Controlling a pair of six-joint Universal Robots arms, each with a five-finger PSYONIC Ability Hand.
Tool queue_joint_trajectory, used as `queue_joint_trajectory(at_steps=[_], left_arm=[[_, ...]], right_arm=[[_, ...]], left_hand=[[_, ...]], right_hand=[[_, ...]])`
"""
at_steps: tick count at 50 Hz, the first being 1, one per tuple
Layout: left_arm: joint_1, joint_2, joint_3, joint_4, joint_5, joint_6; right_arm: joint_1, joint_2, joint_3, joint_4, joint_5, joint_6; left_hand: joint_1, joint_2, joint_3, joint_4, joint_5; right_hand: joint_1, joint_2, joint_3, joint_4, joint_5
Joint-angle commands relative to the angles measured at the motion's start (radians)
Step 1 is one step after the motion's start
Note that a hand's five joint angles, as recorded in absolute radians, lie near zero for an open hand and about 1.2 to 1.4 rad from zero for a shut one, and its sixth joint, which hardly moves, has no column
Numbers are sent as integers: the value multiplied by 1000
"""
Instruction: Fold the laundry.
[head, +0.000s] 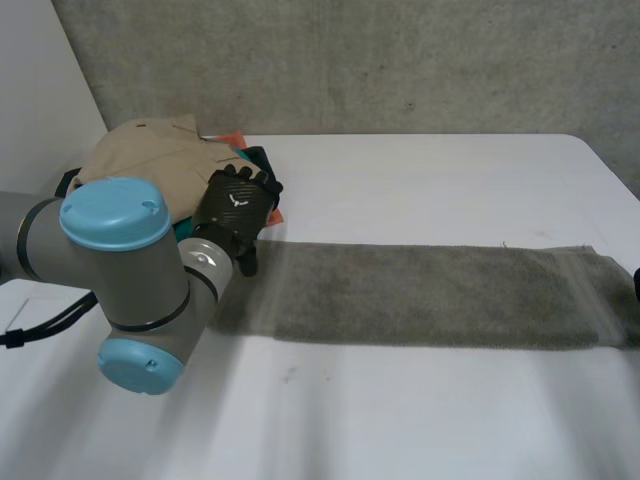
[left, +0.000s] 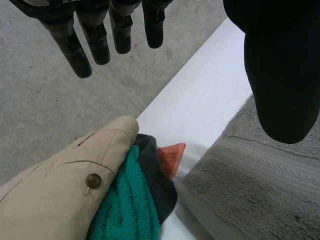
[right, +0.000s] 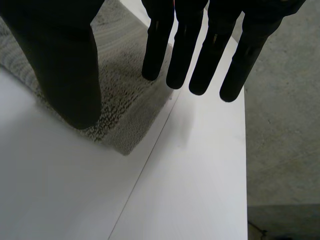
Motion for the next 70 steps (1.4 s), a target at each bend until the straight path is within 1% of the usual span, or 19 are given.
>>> queue_joint_trajectory(at_steps=[1,7,18,20,21,24,25,30,34,37,42,46,47,51,54,55,63,67,70], left_arm=[[1,3,1,0,0,-16],[1,17,-2,0,0,-16],[0,19,-4,0,-1,-16],[0,20,-4,0,-1,-16],[0,19,-4,0,-1,-16],[0,20,-4,0,-1,-16],[0,20,-4,0,-1,-16],[1,22,-4,0,-3,-16],[3,35,-5,-1,-6,-16],[3,52,-20,-1,-6,-18],[7,81,-45,-1,-3,-18],[9,89,-53,-1,-1,-18],[12,97,-53,-1,-3,-18],[27,117,-54,-1,-6,-34],[32,134,-56,-1,-6,-59],[33,146,-60,-1,-6,-80],[33,186,-109,0,2,-131],[33,184,-123,0,2,-131],[33,183,-125,0,2,-131]], right_arm=[[-26,30,-10,-1,-8,-3],[-34,30,-7,-1,-9,-1],[-32,61,-10,-6,-5,-1],[-31,65,-10,-9,-5,-1],[-31,68,-13,-12,-5,0],[-32,74,-19,-23,-5,0],[-34,86,-30,-32,-3,0],[-61,102,-65,-32,5,3],[-141,113,-114,-46,11,-15],[-188,137,-185,-40,34,-69],[-193,125,-243,-27,106,-121],[-72,65,-246,-29,101,-63],[10,23,-249,-38,97,1],[199,-80,-251,-53,91,164],[310,-125,-242,-81,86,229],[409,-142,-234,-107,72,256],[845,-82,-177,-207,-20,235],[975,45,-179,-219,-20,172],[1020,102,-177,-219,-18,132]], left_hand=[[-18,-30,-34,-28,-50],[-18,-30,-34,-28,-50],[-18,-30,-34,-28,-50],[-18,-30,-34,-28,-50],[-18,-30,-34,-28,-50],[-18,-30,-34,-28,-50],[-18,-30,-34,-28,-50],[-18,-30,-34,-28,-50],[-18,-30,-34,-28,-50],[-18,-30,-34,-28,-50],[-18,-30,-34,-28,-50],[-18,-30,-34,-28,-50],[-18,-30,-34,-28,-50],[-18,-30,-34,-28,-50],[-18,-30,-34,-28,-50],[-18,-30,-34,-28,-50],[-18,-30,-34,-28,-50],[-18,-30,-34,-28,-50],[-18,-30,-34,-28,-50]], right_hand=[[-7,-9,-6,-6,-7],[-101,-103,-101,-100,-101],[-66,-68,-66,-65,-66],[45,43,45,46,45],[194,192,194,195,194],[435,434,436,436,435],[717,715,718,718,717],[720,718,720,720,720],[720,718,720,720,720],[720,718,720,720,720],[720,718,720,720,720],[720,718,720,720,720],[720,718,720,720,720],[720,718,720,720,720],[720,718,720,720,720],[720,718,720,720,720],[720,718,720,720,720],[720,718,720,720,720],[720,718,720,720,720]])
